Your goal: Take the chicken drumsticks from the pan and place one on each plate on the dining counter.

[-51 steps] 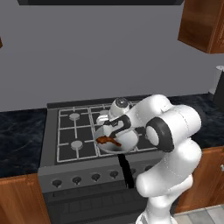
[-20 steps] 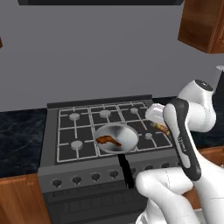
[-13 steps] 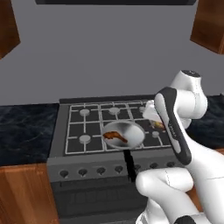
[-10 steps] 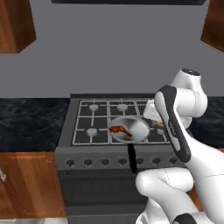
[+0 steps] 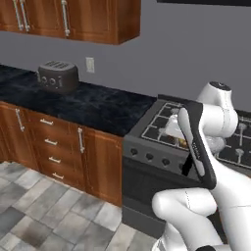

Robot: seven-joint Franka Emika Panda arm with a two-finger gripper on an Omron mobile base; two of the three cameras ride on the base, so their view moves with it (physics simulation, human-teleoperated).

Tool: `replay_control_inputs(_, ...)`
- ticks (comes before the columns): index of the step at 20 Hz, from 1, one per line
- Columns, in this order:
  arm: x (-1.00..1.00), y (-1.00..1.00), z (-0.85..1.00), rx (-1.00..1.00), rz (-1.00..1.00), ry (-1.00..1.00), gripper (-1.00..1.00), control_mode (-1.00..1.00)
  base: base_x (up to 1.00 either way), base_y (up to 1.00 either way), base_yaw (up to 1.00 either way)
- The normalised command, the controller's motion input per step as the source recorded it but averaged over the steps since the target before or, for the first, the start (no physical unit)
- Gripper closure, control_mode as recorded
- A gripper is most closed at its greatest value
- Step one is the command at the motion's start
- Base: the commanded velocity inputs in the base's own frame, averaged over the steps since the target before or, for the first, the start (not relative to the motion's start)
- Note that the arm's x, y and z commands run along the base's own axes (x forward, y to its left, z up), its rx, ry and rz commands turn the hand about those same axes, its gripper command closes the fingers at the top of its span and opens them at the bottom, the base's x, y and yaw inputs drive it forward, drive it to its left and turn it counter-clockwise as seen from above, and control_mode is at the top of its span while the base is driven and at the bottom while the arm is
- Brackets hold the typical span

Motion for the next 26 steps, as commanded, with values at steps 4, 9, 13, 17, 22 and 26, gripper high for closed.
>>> replay_control_inputs(4, 0.00, 0.00, 0.00, 0.00, 0.00, 0.00, 1.00, 1.00, 0.00, 0.00, 0.97)
replay_control_inputs(9, 0.00, 0.00, 0.00, 0.00, 0.00, 0.00, 1.00, 1.00, 0.02, 0.00, 0.98)
replay_control_inputs(13, 0.00, 0.00, 0.00, 0.00, 0.00, 0.00, 1.00, 1.00, 0.02, 0.00, 0.97)
replay_control_inputs(17, 0.00, 0.00, 0.00, 0.00, 0.00, 0.00, 1.00, 1.00, 0.03, -0.15, 0.87)
replay_control_inputs(22, 0.00, 0.00, 0.00, 0.00, 0.00, 0.00, 1.00, 1.00, 0.50, -0.46, 0.63)
replay_control_inputs(26, 0.00, 0.00, 0.00, 0.00, 0.00, 0.00, 1.00, 1.00, 0.90, -0.60, 0.47)
